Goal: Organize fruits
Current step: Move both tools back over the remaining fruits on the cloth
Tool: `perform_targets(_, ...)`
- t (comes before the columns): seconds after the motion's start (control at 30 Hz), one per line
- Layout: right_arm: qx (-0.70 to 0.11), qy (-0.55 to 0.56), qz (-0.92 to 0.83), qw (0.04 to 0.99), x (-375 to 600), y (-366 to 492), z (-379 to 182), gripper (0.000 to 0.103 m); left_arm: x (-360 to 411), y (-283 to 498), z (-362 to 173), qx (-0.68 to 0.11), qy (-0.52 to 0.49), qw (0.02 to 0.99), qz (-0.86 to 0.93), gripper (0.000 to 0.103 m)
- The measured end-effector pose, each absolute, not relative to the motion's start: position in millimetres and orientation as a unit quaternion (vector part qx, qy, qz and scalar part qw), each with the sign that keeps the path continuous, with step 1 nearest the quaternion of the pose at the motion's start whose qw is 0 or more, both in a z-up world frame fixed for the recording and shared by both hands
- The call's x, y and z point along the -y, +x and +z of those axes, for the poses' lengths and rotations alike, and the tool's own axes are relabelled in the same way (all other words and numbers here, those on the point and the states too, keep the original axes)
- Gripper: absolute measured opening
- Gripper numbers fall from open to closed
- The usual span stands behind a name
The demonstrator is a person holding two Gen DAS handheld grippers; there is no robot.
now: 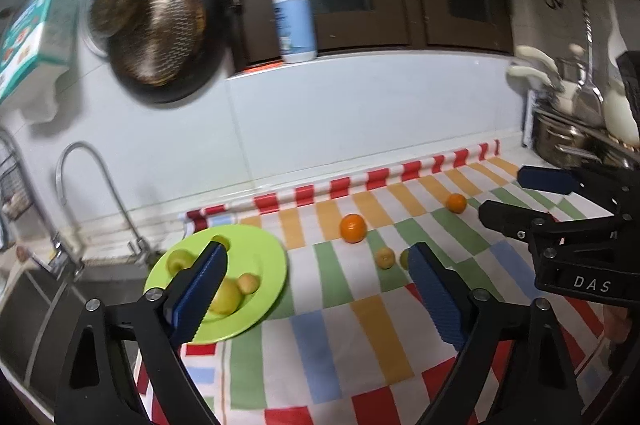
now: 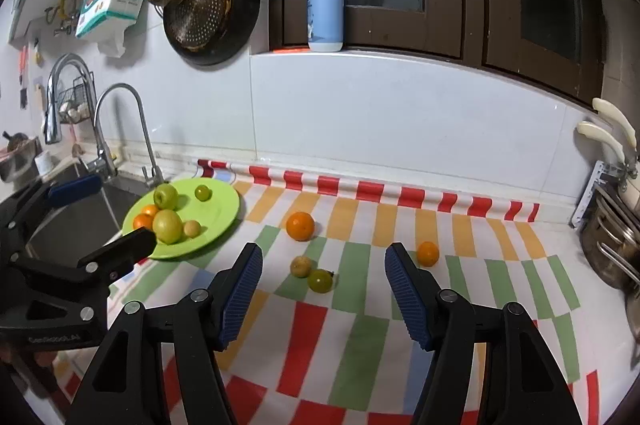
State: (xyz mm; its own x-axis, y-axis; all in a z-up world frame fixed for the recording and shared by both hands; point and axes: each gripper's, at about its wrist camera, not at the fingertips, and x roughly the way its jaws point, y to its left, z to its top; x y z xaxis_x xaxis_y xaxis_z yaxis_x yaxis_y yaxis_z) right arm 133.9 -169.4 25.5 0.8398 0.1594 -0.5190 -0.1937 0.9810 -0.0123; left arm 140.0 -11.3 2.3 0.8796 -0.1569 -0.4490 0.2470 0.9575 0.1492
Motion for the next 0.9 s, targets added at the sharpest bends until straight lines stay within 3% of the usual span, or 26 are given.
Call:
perform_targets(0.43,-0.321,-0.041,0.114,0.939,166,180,-22,0.064,29,196,-38,-0.255,0.145,0.935,-0.197,0.069)
perform_targets(0.57,-0.343,-0.044,0.121,0.93,162,197,-38,0.058,34,219,-58,-0.283,0.148,0.919,-0.231,0.06)
perform_targets(0.9,-0.391,-0.04,0.129,0.91,159,231,-73,0.051,46,252,-90,-0.323,0.164,0.893,-0.268,0.057)
